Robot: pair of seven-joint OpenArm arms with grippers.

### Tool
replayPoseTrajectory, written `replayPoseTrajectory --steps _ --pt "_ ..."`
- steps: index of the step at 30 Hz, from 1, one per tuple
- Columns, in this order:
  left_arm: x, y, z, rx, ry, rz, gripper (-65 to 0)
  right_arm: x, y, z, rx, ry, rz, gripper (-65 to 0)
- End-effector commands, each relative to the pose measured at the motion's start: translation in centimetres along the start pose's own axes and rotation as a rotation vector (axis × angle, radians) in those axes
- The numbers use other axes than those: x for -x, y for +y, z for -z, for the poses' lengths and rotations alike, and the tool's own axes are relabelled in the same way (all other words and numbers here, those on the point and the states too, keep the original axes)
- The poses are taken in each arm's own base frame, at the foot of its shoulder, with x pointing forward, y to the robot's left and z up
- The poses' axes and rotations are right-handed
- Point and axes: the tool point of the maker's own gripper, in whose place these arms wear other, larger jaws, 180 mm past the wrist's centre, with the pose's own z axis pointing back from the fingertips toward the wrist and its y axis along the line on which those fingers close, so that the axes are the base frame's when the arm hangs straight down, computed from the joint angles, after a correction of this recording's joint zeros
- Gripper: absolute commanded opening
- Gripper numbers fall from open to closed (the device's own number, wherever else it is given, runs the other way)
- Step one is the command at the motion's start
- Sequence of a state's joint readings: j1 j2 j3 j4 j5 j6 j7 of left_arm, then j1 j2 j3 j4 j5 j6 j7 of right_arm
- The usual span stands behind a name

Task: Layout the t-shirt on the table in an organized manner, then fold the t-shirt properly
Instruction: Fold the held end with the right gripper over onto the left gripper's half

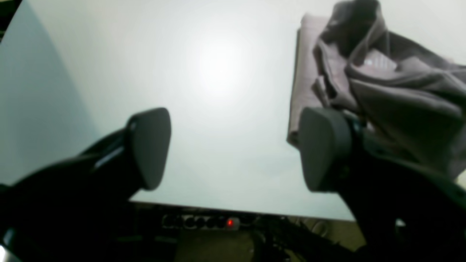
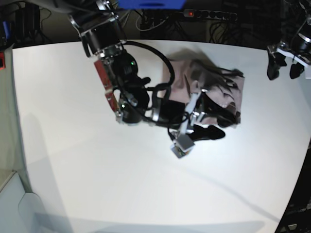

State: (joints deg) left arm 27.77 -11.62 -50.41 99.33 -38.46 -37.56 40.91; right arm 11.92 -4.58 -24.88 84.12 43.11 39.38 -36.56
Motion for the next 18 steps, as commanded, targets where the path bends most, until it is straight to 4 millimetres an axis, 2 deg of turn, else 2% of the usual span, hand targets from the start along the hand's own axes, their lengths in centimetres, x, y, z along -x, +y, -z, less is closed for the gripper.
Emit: replayPoseTrajectory --steps 1,4,7,11,15,18 --pt "-1.7 0.0 -0.3 0.010 -0.048 0.027 -11.5 -0.3 0.2 -0.3 -0.008 -0.018 -0.005 -30.3" --pt "-1.6 -0.1 -0.3 0.010 -0.048 0.026 -11.5 2.8 -0.1 -1.6 0.019 0.021 0.050 -30.3" --pt "-1.8 -0.1 -0.2 0.011 -0.054 0.025 -11.5 4.9 0.0 -2.4 0.035 0.051 0.087 -30.3" --pt "-1.9 -0.3 -0.2 0.015 -0.055 0.027 -11.5 6.2 -0.9 -3.8 0.062 0.090 0.086 -30.2" --pt "-1.9 -0.3 -0.2 0.014 -0.056 0.027 -11.5 7.7 -1.7 -4.1 0.078 0.120 0.120 -30.2" --pt "-1.7 -0.2 -0.3 0.011 -0.052 0.026 -11.5 8.5 -3.3 -4.8 0.122 0.125 0.163 -30.2"
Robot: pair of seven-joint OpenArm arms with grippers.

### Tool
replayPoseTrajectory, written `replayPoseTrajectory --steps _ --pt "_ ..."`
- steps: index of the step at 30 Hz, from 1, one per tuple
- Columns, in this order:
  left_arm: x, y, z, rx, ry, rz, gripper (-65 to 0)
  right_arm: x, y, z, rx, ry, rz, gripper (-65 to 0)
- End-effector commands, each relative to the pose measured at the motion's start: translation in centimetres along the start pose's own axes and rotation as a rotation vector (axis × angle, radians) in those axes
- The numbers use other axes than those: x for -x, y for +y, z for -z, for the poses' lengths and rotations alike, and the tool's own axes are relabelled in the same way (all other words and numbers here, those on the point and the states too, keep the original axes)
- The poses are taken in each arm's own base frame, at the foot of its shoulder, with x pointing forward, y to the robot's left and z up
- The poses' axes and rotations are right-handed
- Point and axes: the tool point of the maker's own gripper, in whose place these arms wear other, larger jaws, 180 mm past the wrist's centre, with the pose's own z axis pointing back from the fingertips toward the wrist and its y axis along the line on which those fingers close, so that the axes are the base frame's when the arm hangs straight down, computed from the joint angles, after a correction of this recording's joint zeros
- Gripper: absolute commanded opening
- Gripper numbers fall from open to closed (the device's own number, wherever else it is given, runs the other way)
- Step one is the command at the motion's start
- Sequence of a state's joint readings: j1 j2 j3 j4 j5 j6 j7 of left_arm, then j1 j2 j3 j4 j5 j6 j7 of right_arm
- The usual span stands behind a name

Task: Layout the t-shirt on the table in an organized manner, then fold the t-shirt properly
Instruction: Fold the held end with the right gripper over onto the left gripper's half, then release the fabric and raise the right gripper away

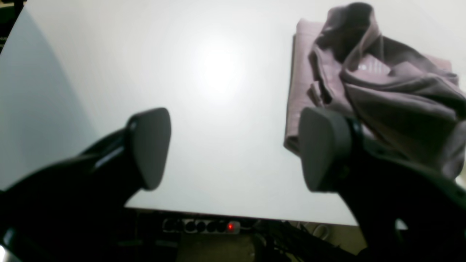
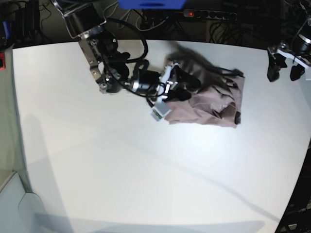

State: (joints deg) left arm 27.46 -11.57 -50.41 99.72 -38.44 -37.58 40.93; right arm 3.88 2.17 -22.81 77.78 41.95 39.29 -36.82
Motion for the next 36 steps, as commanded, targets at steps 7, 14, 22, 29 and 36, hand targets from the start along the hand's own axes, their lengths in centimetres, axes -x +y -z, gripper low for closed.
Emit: replayPoseTrajectory --steps 7,14,22,29,36 --pt "-1.3 -0.1 -0.4 0.009 -0.042 0.019 -11.5 -1.5 0.7 0.7 -0.034 -0.055 0.010 -30.2" --pt "-1.4 -0.1 -0.3 0.009 -0.045 0.020 -11.5 -1.1 3.5 2.7 -0.116 -0.015 -0.029 -30.2" --pt "-1.4 0.0 -0.4 0.008 -0.042 0.024 -11.5 0.3 10.0 5.3 -0.297 0.102 -0.183 -30.2" --pt "-1.7 -0.3 -0.4 0.014 -0.050 0.029 -11.3 -0.4 9.3 2.6 -0.273 0.094 -0.263 -30.2" --pt "-5.8 -6.0 0.3 0.154 -0.186 0.042 -11.1 1.0 5.7 -0.1 -0.159 0.076 -0.170 -30.2"
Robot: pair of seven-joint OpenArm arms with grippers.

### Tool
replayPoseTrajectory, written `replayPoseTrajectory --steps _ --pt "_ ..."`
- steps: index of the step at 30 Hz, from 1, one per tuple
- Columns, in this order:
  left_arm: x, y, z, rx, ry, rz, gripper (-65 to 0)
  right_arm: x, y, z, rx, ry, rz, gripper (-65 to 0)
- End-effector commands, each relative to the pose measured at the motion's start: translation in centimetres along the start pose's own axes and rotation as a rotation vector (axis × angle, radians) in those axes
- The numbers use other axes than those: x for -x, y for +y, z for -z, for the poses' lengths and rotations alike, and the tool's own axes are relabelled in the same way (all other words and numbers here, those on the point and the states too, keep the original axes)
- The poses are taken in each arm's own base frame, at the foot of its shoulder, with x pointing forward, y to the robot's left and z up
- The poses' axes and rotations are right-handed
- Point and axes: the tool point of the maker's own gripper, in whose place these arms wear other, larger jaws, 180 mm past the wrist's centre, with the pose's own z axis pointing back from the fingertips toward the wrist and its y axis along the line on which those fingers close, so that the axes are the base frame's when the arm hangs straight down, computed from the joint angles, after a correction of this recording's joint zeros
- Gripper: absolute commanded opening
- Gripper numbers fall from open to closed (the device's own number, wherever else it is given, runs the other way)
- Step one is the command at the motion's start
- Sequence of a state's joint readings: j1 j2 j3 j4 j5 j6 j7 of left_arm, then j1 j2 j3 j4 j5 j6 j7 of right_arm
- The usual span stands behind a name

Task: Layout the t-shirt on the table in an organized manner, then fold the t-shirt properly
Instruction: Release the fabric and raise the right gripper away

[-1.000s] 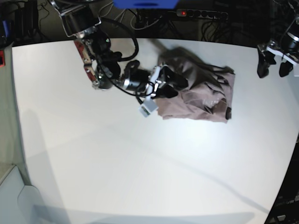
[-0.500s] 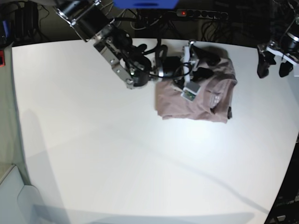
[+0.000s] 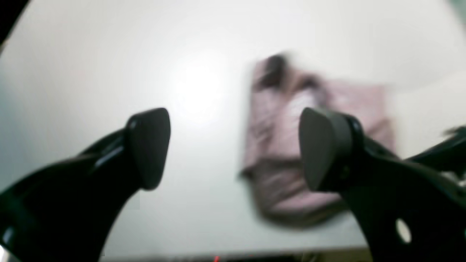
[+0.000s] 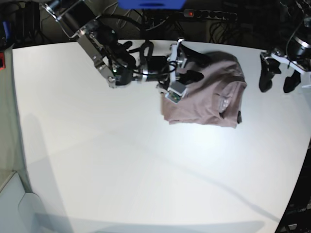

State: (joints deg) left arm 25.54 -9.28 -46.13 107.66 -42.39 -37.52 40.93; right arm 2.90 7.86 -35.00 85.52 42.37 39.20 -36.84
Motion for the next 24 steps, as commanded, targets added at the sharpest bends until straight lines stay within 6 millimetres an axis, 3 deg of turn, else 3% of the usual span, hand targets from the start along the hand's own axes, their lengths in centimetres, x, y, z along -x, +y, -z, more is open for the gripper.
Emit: replayPoseTrajectory --steps 1,3,7,11,17,24 --pt "-2.2 -0.8 0.6 0.031 -0.067 0.014 -11.1 -1.2 -0.4 -0.9 0.008 -0.051 -0.006 -30.2" --pt "-2.5 -1.9 2.4 0.073 -0.078 0.012 -11.1 -0.4 -1.2 -1.9 0.042 -0.055 0.026 -30.2" --pt "-1.0 -3.9 6.4 0.142 -0.026 -0.003 -11.1 2.1 -2.8 -4.3 0.119 -0.045 0.095 -30.3" --pt "1.4 -3.9 9.4 0.122 0.031 -0.051 -11.1 4.7 -4.2 -7.1 0.197 -0.022 0.150 -30.5" --pt "4.0 -3.9 11.3 0.114 0.092 -0.105 -11.4 6.3 -5.3 -10.1 0.280 -0.021 0.190 -30.6" --pt "2.5 -4.2 12.4 0.125 0.059 -0.102 -11.7 6.3 -5.6 -11.2 0.316 -0.043 0.200 -30.6"
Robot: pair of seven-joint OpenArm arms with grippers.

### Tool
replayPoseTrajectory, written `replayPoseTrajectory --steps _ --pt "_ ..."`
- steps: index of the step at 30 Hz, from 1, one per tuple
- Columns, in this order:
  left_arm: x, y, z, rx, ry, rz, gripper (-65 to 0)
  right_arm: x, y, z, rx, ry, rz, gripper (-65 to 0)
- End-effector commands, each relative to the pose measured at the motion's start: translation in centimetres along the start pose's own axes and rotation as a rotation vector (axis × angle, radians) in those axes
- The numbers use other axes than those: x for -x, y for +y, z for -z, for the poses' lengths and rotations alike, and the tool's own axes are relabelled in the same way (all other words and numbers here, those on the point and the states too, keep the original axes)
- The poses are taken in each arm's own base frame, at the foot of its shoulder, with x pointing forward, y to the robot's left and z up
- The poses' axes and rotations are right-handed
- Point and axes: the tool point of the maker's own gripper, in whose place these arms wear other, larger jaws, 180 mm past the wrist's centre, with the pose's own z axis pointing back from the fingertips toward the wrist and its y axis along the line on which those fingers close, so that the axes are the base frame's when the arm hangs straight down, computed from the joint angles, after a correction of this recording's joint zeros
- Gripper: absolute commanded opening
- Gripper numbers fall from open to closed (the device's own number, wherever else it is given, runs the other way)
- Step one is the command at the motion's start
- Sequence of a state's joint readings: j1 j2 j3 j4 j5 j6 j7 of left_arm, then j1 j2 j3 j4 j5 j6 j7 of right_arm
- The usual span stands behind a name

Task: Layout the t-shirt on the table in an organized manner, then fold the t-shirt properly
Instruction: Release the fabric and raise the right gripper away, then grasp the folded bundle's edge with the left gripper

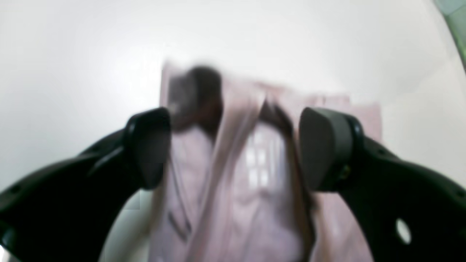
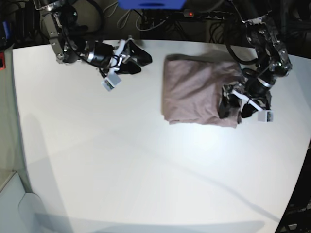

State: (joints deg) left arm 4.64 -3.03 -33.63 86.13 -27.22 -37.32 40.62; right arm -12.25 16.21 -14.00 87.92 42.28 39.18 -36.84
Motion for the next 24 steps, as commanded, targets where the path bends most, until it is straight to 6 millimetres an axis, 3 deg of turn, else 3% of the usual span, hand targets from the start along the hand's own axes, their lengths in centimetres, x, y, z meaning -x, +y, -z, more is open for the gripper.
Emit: replayPoseTrajectory --steps 1,3,6,9,14,17,20,24 --pt "-1.7 -0.5 0.0 0.022 -0.052 0.014 -12.7 -1.4 0.4 -0.2 -0.020 -0.046 -0.018 -30.6" --pt "-1.8 -1.4 0.6 0.048 -0.044 0.032 -17.0 -1.4 0.4 -0.2 -0.022 -0.045 -0.019 -30.6" --pt "-1.7 -2.0 1.0 0.062 -0.040 0.031 -28.3 -1.5 0.4 -0.2 -0.021 -0.047 -0.020 -30.6" --pt "-0.9 -1.6 1.6 0.063 -0.024 -0.002 -39.6 -1.5 0.3 -0.3 -0.018 -0.046 -0.021 -30.6" --pt "-0.2 -1.3 2.2 0.072 -0.004 -0.029 -52.0 -1.2 -0.1 -0.7 -0.009 -0.033 -0.028 -30.6" --pt "-1.7 -1.8 1.9 0.076 -0.039 0.002 -58.5 -1.3 -0.2 -0.7 -0.008 -0.033 -0.030 -30.6" --pt "-5.3 -3.0 1.4 0.094 -0.122 0.059 -64.5 -1.4 -0.2 -0.7 -0.008 -0.035 -0.033 -30.6" --pt "-7.6 -3.6 1.2 0.109 -0.179 0.070 -64.5 -1.6 -0.2 -0.7 -0.007 -0.037 -0.035 -30.6"
